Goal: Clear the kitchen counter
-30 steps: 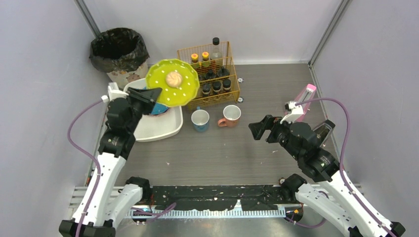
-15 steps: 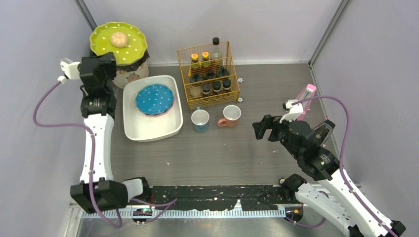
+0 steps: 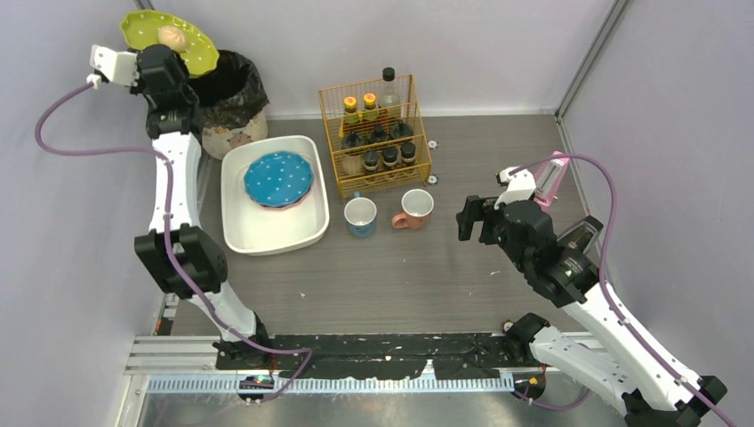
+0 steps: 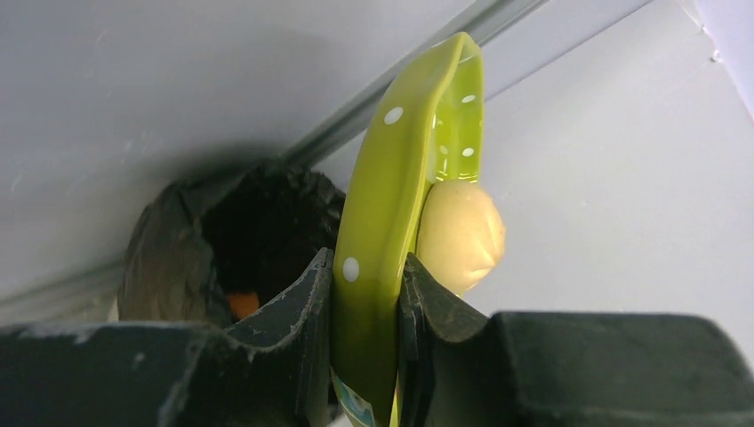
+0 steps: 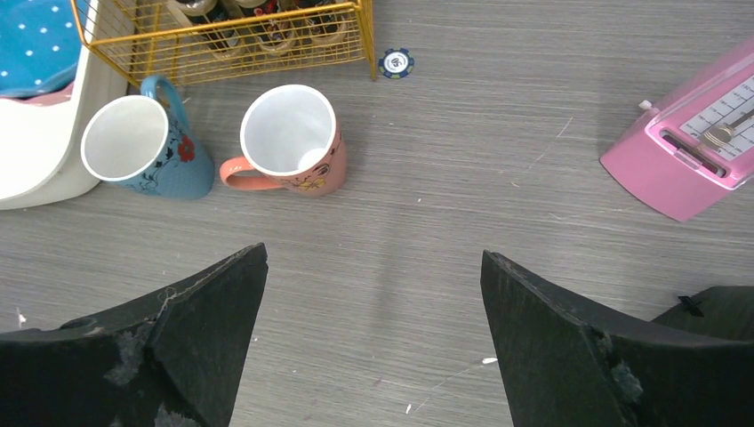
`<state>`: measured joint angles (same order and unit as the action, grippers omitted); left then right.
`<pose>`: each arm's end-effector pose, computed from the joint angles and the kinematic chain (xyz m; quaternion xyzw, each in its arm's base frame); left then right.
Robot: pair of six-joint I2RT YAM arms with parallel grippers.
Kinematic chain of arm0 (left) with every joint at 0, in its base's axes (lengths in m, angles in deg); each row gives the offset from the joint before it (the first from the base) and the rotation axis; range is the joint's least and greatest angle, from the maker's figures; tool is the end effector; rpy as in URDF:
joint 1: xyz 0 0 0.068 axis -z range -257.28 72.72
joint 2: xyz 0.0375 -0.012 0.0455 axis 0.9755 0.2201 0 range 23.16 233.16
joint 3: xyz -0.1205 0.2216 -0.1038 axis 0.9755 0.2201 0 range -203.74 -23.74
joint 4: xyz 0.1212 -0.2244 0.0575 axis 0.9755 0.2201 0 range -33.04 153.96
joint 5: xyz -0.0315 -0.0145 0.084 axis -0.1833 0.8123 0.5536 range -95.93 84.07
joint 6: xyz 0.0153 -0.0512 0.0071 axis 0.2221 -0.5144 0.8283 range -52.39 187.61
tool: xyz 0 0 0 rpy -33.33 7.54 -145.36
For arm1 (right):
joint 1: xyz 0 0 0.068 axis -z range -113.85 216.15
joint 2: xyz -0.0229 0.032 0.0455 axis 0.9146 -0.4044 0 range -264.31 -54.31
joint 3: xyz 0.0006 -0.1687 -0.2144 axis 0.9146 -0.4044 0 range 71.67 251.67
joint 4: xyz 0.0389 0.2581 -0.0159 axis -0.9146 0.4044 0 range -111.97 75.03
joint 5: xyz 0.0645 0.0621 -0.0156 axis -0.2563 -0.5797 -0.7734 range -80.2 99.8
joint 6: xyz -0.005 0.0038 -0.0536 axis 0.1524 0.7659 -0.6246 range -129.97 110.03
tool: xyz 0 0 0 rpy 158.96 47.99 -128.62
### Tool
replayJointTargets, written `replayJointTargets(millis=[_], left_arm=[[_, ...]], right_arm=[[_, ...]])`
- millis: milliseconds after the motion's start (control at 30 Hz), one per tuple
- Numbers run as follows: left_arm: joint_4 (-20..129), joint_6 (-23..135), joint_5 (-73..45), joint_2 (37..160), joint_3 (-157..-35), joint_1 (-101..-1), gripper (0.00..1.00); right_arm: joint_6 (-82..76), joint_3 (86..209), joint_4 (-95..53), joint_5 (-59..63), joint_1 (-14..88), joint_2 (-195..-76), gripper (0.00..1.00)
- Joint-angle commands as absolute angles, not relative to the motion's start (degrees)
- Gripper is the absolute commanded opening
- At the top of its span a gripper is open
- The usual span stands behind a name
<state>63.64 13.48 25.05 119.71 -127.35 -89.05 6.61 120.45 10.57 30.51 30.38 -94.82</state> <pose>0.3784 0.0976 0.4661 -0.5284 0.4668 -0.0715 0.7055 0.1299 0.0781 0.3354 -0.0416 0.8310 0.1000 0.5456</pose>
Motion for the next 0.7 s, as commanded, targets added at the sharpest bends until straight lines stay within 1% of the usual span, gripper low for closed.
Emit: replayJointTargets(millis=[0,300,367,433,667], left_arm=[[49.4,24.7,32.9,124.5,-140.2,-89.3,0.00],[46.3,52.5,36.2,142.5,-161.9,-88.3,0.00],[43.7,60.2,35.0,144.6,-163.3,-88.0,0.00],[42.1,64.4,34.2,145.7,-163.3,-87.8,0.00],[41.3,69.7,33.4,146.0,-161.5,-87.7,0.00]], right_arm=[[5.3,123.6,11.0,32.2,30.6,-96.8,0.95],[4.9,124.2,11.4,32.1,31.0,-99.6,0.95],[4.8,124.3,11.4,31.9,30.9,-100.1,0.95],[4.8,124.4,11.5,31.6,31.0,-100.4,0.95],[4.7,124.3,12.7,30.3,31.2,-100.5,0.95]])
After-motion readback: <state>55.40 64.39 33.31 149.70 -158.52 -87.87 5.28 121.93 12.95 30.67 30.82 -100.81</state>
